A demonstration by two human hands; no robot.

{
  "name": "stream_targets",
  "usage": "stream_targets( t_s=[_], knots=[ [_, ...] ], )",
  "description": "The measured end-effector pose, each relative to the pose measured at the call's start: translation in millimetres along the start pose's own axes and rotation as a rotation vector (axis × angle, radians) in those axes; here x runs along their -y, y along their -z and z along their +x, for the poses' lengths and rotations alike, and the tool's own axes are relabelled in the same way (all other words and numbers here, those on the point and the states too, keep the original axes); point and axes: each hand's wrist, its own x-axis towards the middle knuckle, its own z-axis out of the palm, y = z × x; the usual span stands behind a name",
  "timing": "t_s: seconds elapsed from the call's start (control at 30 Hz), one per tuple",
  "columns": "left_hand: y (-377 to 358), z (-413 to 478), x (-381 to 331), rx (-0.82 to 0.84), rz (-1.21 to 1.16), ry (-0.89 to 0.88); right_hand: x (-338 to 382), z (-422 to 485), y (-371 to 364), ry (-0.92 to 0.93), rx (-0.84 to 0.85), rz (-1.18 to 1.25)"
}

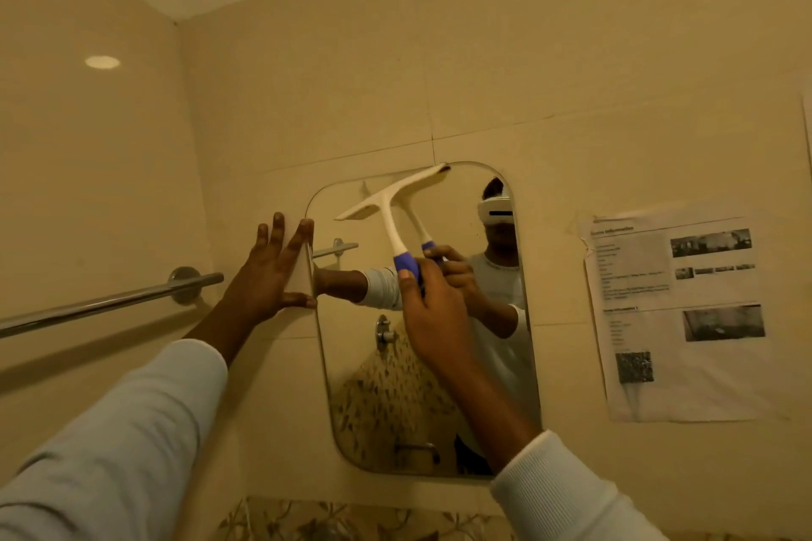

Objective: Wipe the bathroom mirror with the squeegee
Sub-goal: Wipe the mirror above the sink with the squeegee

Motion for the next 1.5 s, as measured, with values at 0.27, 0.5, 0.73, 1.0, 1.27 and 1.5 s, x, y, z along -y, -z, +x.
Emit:
stream_targets(
  t_s=[0.27,0.5,0.73,1.0,1.27,1.5],
  knots=[
    [3.4,-5.6,-1.6,0.033,-0.059,0.012,38.8,31.1,-17.5,0.226,0.009,-0.303],
    [-1.9,-5.4,-1.7,-0.021,-0.052,0.016,67.9,73.9,21.4,0.531,0.202,-0.808],
    [-5.7,-5.4,-3.0,-0.033,0.018,0.020,91.9,93.9,10.2,0.670,0.378,-0.915],
    [-6.9,-2.4,-2.4,-0.004,0.053,0.046,85.9,91.7,-8.8,0.674,0.411,-1.010],
    [-3.4,-5.9,-5.9,-0.030,0.014,0.040,82.5,97.1,17.5,0.666,0.410,-1.000],
    [0.0,-7.2,-7.4,-0.004,0.003,0.037,77.7,108.2,65.8,0.620,0.392,-0.982]
  ],
)
